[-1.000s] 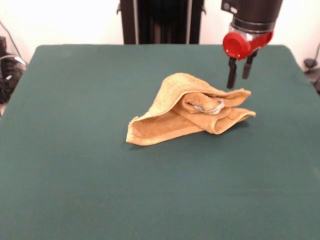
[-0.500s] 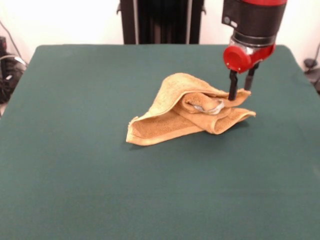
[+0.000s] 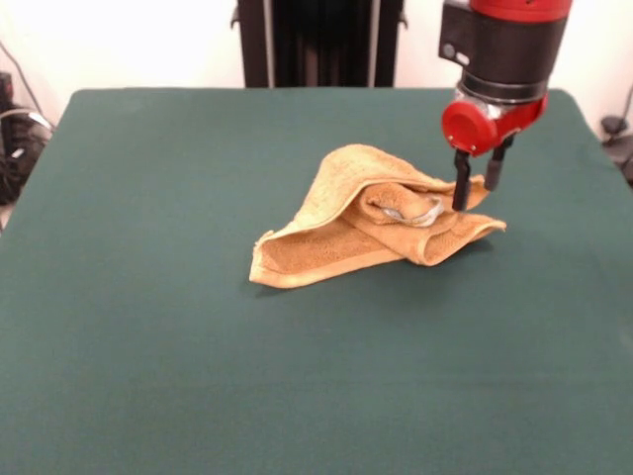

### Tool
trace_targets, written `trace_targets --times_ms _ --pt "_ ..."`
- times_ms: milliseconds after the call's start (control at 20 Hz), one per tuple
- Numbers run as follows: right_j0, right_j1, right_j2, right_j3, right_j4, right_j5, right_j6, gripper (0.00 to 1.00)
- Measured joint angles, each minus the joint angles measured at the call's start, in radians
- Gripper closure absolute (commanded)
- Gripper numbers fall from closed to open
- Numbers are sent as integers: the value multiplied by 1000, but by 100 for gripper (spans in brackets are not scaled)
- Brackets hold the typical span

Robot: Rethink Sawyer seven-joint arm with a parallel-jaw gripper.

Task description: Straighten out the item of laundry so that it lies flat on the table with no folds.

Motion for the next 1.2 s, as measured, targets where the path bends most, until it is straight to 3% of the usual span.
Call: trace_targets --times_ms 700,1200 --pt "-4 -13 0 1 5 14 0 0" --pt "-59 -60 12 48 11 27 0 0"
